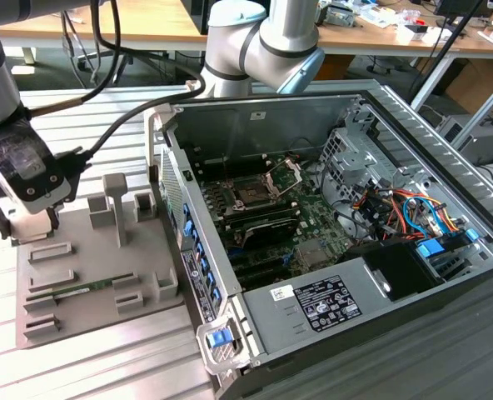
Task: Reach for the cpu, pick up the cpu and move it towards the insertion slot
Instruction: 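Pick up the cpu and move it towards the insertion slot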
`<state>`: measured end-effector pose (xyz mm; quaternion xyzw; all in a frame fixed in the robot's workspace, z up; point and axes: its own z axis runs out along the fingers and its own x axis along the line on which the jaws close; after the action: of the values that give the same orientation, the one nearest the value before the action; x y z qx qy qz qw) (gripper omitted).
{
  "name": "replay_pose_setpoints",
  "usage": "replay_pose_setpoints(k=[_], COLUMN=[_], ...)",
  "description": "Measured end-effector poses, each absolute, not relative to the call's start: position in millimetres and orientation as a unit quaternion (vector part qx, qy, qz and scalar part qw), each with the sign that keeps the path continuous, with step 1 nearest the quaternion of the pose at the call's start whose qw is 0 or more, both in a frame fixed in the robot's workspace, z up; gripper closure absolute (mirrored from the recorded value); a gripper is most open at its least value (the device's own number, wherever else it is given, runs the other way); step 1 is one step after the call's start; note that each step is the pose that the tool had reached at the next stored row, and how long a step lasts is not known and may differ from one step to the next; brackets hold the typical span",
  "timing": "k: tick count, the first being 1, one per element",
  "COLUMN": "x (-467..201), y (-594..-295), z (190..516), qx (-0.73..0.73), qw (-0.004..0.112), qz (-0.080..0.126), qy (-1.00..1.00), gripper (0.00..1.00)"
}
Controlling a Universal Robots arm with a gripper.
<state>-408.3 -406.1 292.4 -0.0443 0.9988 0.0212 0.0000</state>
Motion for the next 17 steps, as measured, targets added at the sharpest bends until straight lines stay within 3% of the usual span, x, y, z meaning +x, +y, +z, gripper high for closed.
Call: replay_pose_setpoints(k=[17], x=[-408], y=[-406], z=[304], qx=[-0.044], qw=[0.0], qz=[0.021], qy=[0.999], gripper=[0.45])
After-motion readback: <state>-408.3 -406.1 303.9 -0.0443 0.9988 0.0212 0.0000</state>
